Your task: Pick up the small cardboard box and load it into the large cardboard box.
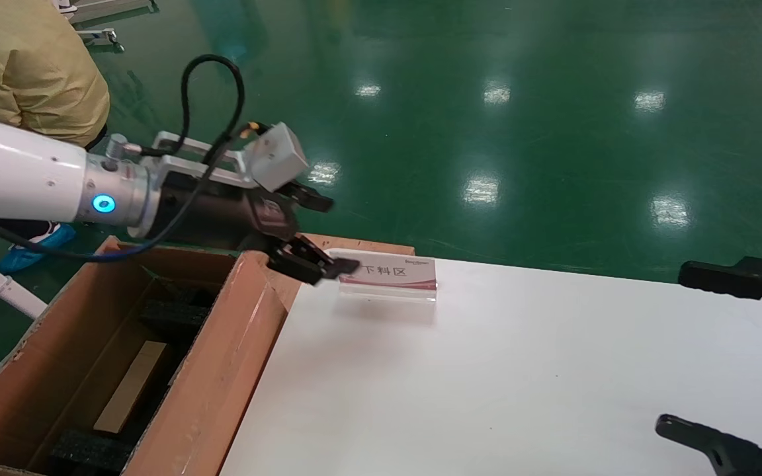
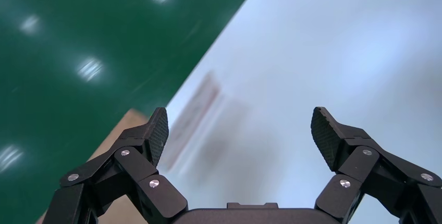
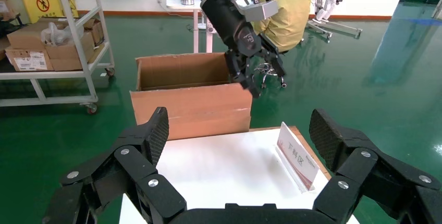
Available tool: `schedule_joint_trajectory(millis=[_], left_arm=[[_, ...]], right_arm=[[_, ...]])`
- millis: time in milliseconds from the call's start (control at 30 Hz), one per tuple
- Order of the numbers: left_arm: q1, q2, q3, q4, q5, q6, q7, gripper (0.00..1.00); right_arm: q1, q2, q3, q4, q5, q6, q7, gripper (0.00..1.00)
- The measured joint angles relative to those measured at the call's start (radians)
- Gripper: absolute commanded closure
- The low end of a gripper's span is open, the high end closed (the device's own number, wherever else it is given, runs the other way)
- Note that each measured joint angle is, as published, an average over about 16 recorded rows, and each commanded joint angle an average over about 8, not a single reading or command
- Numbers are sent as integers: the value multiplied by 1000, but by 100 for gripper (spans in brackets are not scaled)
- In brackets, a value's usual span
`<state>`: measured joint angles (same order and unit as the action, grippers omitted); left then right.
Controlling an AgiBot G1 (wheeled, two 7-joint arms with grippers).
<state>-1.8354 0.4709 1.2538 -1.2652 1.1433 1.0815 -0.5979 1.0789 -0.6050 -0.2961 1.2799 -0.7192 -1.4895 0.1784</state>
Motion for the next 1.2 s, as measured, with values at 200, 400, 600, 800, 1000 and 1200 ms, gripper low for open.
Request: schedule_joint_trajectory(millis=[200, 400, 600, 800, 1000, 1200], left_arm=[[140, 26, -179, -3, -76, 76, 75, 0], [280, 52, -358, -7, -152, 152, 151, 0], [419, 77, -537, -10, -228, 228, 226, 0], [559, 103, -716, -14, -303, 304, 302, 0], [679, 125, -869, -17, -368, 369, 366, 0], [753, 138, -967, -18, -408, 409, 403, 0]], right_arm=[[-1, -1, 2, 1, -1, -1, 1, 0], [-1, -2, 4, 1, -3, -2, 2, 0], [-2, -2, 6, 2, -4, -2, 4, 0], [-2, -3, 9, 2, -6, -3, 5, 0], [-3, -4, 11, 3, -7, -4, 6, 0], [-3, -5, 13, 3, -9, -5, 7, 0]])
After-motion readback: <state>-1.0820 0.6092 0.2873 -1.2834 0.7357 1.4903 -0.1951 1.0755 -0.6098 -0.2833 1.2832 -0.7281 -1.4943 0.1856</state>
